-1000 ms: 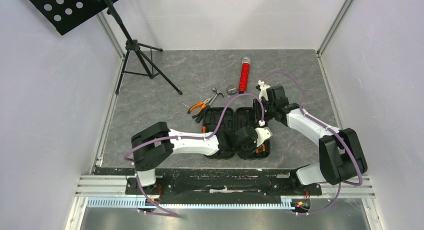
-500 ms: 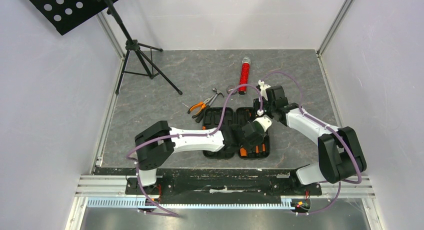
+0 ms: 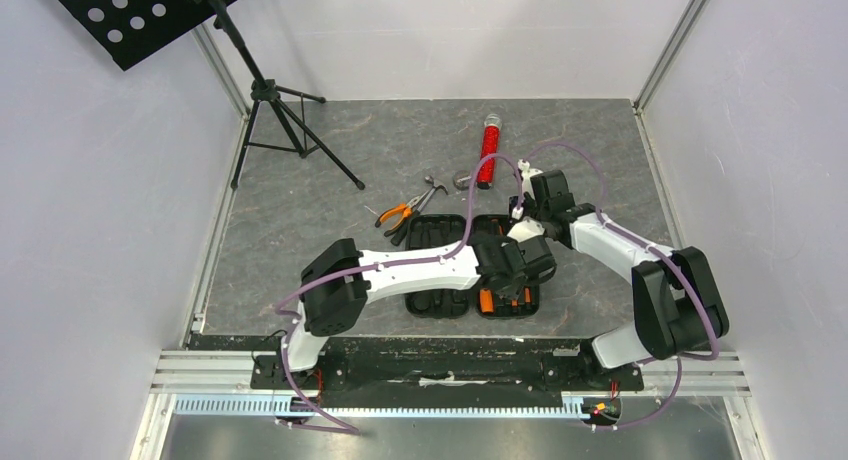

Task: Pack the tool kit
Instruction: Adjust the screwdriver in the toolbox.

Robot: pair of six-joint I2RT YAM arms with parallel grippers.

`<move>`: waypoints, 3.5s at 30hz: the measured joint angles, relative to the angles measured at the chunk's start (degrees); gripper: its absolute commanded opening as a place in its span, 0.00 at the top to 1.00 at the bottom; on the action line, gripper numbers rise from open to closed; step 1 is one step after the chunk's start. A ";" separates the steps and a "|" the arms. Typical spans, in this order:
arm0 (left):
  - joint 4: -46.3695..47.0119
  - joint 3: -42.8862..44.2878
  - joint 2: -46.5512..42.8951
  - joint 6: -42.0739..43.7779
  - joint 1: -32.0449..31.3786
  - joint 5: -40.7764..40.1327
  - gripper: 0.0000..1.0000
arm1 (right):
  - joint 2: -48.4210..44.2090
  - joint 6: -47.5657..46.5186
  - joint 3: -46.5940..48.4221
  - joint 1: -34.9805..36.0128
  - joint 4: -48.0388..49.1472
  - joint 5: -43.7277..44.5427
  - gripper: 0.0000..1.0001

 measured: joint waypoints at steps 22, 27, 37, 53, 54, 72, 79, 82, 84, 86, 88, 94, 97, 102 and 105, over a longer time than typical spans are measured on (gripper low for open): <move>3.08 -2.29 4.55 -8.22 0.02 -1.01 0.60 | -0.33 3.72 -4.24 -5.38 10.23 -11.67 0.78; 3.58 -2.64 4.55 -9.38 0.13 -0.94 0.71 | -0.15 4.50 -4.79 -5.51 13.07 -14.60 0.81; 5.05 -4.33 3.87 -11.04 0.90 -0.28 0.82 | 2.05 5.86 -6.40 -5.51 16.59 -17.07 0.85; 8.81 -8.28 1.60 -15.23 4.00 6.58 0.98 | 2.60 8.68 -10.80 -6.32 21.92 -16.98 0.99; 9.44 -8.94 1.27 -15.67 4.42 7.52 0.98 | 2.60 9.20 -11.34 -6.67 22.77 -17.35 1.00; 1.81 -2.29 5.81 -17.09 8.11 16.70 0.98 | 1.57 13.92 -15.80 -9.31 27.74 -16.02 1.00; 3.50 -3.85 4.55 -16.59 8.24 16.79 0.72 | 1.20 10.80 -12.79 -8.79 22.21 -14.88 0.95; 3.82 -4.48 3.91 -15.89 8.11 15.52 0.57 | 0.55 9.07 -10.84 -8.87 17.79 -13.20 0.92; 3.72 -4.44 3.72 -15.58 8.13 14.80 0.51 | 0.37 8.17 -9.53 -8.87 15.17 -12.33 0.91; 4.07 -4.11 3.50 -15.28 8.11 13.29 0.47 | 0.37 7.26 -8.02 -8.87 12.79 -11.54 0.90; 4.37 -4.00 3.30 -14.95 8.26 11.67 0.47 | 0.37 6.51 -6.71 -8.87 11.32 -11.23 0.89; 5.77 -5.31 0.46 -14.29 8.96 8.74 0.77 | 0.26 5.05 -4.81 -8.87 9.25 -11.89 0.90; 8.68 -7.63 -2.58 -13.88 9.14 7.50 0.90 | -0.09 4.94 -4.68 -8.92 9.42 -13.38 0.91; 12.66 -8.20 -3.50 -13.53 9.38 7.50 0.98 | -0.11 5.25 -4.50 -8.98 10.67 -16.02 0.93; 13.73 -8.20 -3.04 -13.44 9.51 7.89 0.98 | 0.22 5.40 -4.44 -8.98 11.37 -17.44 0.93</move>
